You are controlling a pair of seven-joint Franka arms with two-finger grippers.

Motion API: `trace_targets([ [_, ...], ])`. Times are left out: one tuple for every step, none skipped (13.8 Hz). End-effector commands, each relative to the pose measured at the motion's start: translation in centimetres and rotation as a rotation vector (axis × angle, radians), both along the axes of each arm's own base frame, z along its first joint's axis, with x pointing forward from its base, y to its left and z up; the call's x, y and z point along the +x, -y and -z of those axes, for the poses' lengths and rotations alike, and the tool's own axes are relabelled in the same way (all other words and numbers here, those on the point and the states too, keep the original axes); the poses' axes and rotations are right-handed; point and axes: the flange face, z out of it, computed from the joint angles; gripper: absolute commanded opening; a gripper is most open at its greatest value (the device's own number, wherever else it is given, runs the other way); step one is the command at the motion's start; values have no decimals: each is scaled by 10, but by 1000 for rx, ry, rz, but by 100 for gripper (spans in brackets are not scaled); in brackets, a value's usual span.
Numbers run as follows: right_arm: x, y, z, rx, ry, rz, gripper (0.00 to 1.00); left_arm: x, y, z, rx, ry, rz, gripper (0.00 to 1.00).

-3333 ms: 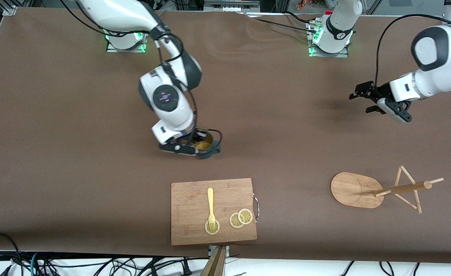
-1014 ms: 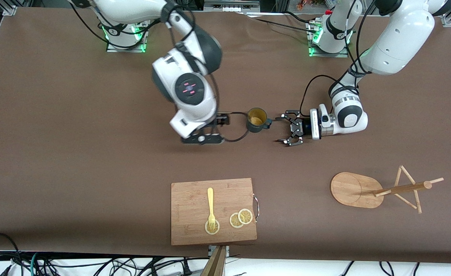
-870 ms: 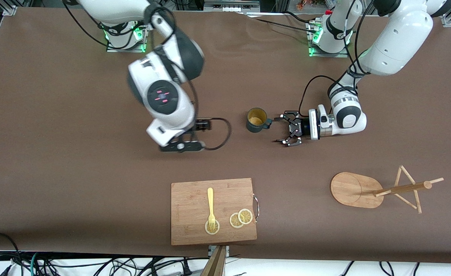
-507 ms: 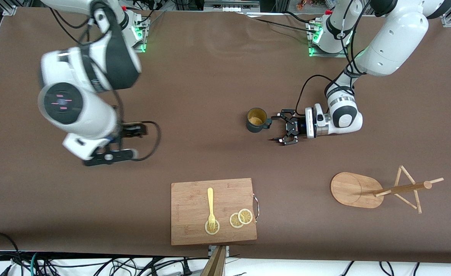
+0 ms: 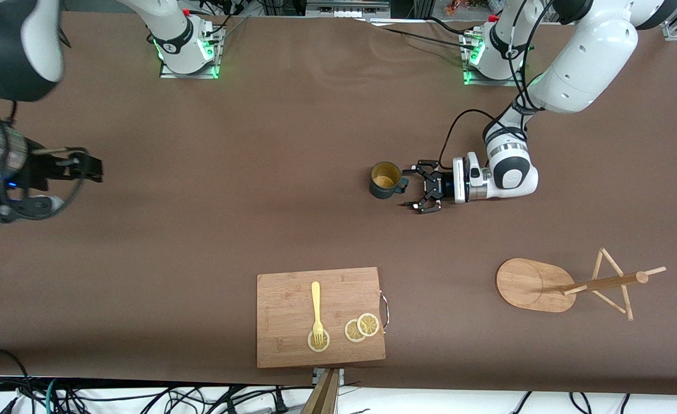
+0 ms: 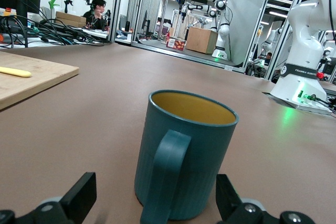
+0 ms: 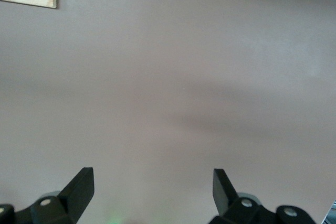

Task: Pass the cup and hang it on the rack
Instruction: 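Carry the teal mug with the left gripper toward the wooden rack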

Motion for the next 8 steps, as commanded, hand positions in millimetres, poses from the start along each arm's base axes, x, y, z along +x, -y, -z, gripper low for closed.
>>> trace_targets([
  [-37, 45, -48, 62, 63, 36, 100, -5, 9, -3, -22, 53, -32, 86],
  [-47, 64, -62, 72, 103, 60, 100, -4, 12, -4, -23, 100, -31, 59],
  [-56, 81, -66, 80, 113, 85, 100, -3, 14, -4, -30, 129, -50, 46],
  [-65, 93, -71, 86, 118, 105, 100, -4, 14, -3, -30, 132, -53, 40],
  [-71, 113, -64, 85, 102, 134, 100, -4, 14, -3, -30, 134, -52, 27],
  [-75, 122, -59, 89, 89, 151, 100, -4, 13, -2, -27, 138, -52, 15],
  [-76, 128, -52, 89, 74, 162, 100, -6, 13, 0, -26, 138, -51, 0],
  [-76, 125, -44, 89, 52, 161, 100, -6, 12, 0, -26, 138, -52, 0],
])
